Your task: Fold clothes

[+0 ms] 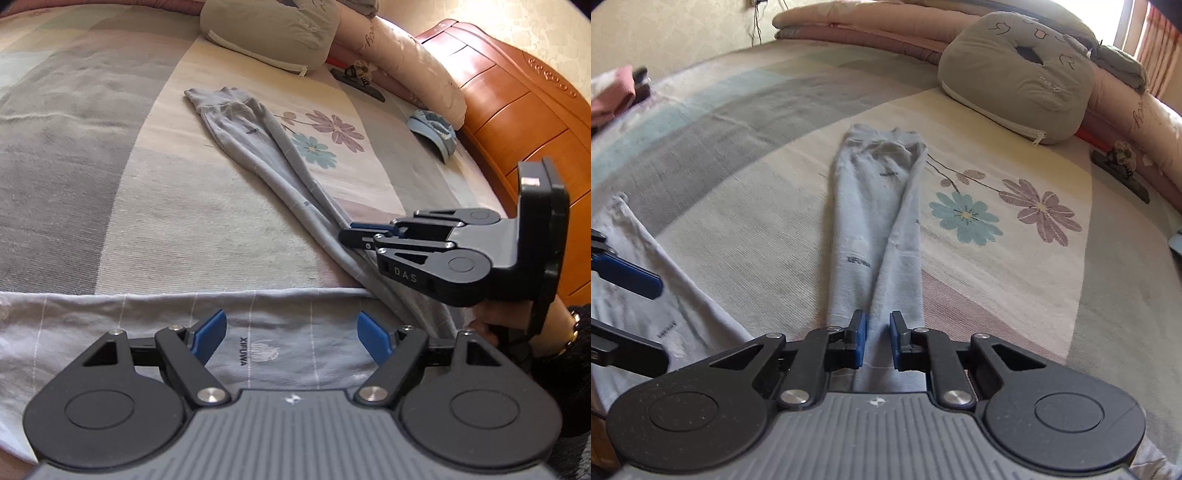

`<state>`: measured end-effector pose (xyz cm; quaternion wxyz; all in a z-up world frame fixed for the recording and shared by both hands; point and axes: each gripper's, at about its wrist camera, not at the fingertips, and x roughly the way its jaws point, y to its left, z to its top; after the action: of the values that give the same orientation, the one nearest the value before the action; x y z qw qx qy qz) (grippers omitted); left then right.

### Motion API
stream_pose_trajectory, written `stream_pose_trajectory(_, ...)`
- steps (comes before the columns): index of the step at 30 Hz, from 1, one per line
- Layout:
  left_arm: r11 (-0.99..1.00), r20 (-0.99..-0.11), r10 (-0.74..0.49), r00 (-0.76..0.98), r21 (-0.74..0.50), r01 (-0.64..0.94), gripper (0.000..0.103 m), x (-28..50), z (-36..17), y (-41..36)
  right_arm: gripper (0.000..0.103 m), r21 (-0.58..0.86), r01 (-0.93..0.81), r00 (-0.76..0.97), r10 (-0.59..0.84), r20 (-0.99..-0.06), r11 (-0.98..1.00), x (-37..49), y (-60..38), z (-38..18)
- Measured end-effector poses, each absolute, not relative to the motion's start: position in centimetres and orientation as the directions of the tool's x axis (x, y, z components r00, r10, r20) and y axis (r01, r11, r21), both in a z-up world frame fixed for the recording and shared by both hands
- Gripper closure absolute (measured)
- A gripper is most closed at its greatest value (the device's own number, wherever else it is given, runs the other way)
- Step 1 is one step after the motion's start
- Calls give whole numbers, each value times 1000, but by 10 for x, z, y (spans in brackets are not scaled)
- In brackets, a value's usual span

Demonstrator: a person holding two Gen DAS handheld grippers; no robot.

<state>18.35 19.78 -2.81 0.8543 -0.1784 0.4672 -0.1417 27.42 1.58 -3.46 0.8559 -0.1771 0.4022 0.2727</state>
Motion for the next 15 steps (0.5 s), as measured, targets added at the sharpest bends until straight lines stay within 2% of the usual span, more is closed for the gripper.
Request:
stream_pose_trajectory(6,862,-705,-457,543,-501,74,25,185,-24,204,98,14,-609,511,406,-758,793,269,4,-13)
stream_pose_trajectory(15,773,-622,-545,562,-633,48,25,188,-28,217,98,288,-677,316,621,-718,677,253,9,-1)
